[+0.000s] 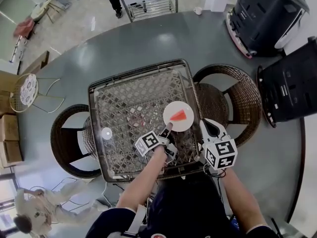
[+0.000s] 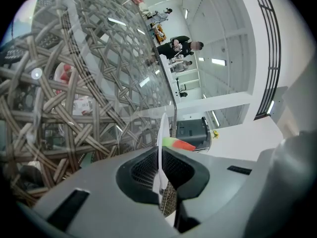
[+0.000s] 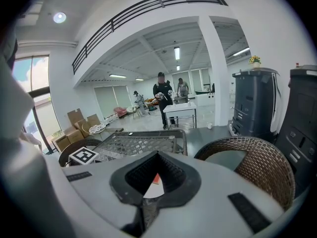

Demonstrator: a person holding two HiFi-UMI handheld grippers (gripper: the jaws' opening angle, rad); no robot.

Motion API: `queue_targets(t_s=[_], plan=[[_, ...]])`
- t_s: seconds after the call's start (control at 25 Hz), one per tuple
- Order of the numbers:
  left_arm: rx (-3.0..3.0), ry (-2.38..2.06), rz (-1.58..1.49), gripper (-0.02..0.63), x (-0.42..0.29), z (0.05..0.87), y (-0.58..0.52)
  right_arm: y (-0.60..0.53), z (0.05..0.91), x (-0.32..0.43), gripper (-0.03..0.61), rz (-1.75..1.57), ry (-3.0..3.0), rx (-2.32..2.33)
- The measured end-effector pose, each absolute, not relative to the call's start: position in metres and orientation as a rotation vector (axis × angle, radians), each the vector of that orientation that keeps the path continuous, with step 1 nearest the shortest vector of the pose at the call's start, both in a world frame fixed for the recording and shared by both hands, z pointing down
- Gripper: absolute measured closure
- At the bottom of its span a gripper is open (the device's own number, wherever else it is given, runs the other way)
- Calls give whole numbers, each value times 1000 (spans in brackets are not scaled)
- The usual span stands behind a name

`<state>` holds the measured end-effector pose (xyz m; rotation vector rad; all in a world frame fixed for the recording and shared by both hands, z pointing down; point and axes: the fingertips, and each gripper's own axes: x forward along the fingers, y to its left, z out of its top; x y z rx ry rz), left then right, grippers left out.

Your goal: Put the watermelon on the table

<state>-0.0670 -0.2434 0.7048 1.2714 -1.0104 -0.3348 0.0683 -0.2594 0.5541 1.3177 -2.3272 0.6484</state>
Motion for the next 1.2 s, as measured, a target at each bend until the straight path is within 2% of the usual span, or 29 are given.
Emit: queue_targets(t_s=[0.44, 1.2], plan=[[1358, -1140, -146, 595, -71, 712, -245, -264, 552, 71, 577, 648, -2332, 1319], [1607, -1403, 341, 518, -75, 715, -249, -260, 550, 77, 577, 653, -2332, 1330]])
